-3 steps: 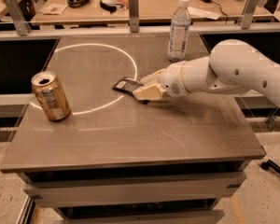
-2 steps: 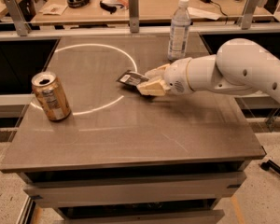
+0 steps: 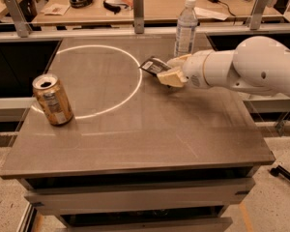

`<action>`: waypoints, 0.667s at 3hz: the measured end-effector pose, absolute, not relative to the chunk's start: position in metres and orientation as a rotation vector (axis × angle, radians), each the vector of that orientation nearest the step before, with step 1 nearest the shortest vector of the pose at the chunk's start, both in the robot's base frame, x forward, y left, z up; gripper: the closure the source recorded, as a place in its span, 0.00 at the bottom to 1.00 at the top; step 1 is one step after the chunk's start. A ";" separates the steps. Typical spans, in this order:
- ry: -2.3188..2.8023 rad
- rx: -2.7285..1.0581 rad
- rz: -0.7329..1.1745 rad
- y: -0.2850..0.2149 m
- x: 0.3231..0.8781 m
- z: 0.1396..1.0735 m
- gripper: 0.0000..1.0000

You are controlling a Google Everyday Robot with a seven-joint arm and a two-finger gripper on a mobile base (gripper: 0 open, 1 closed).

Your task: Move rxbar chocolate near blue plastic bottle

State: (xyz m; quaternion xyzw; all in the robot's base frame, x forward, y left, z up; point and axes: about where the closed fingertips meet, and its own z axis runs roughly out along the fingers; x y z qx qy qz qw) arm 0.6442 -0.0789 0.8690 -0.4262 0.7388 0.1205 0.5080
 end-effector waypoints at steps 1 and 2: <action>1.803 -0.967 0.183 -0.105 0.667 0.871 1.00; 1.818 -0.929 0.101 -0.128 0.686 0.871 1.00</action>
Offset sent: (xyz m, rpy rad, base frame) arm 0.0657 -0.0818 0.0035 -0.1120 -0.0854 -0.2417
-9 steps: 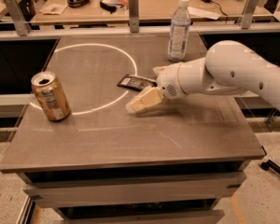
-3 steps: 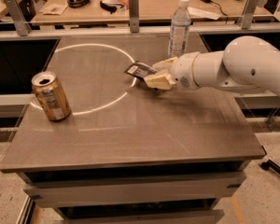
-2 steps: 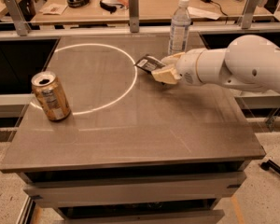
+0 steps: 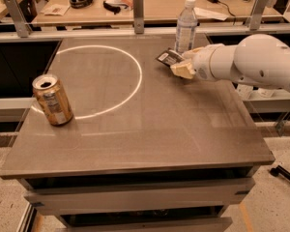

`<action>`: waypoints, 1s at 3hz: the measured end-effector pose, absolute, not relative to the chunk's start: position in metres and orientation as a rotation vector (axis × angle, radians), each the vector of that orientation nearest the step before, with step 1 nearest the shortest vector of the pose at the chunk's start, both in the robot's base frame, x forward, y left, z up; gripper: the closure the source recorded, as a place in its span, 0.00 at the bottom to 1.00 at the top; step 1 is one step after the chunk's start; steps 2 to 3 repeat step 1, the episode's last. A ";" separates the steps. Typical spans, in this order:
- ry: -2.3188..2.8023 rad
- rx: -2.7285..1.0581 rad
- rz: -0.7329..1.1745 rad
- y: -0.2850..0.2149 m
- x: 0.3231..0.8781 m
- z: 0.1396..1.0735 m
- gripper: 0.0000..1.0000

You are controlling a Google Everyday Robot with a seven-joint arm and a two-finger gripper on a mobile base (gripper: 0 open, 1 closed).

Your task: Move rxbar chocolate near blue plastic bottle

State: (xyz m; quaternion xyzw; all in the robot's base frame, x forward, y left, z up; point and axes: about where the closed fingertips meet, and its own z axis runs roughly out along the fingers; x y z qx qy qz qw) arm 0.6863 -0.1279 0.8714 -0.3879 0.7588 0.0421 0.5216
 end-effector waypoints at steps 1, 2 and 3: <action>1.820 -0.928 0.095 -0.130 0.687 0.871 0.84; 1.820 -0.928 0.095 -0.130 0.687 0.871 0.84; 1.820 -0.928 0.095 -0.130 0.687 0.871 0.84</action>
Offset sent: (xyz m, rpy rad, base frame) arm 0.0000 0.0000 0.0000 0.0000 0.0000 0.0000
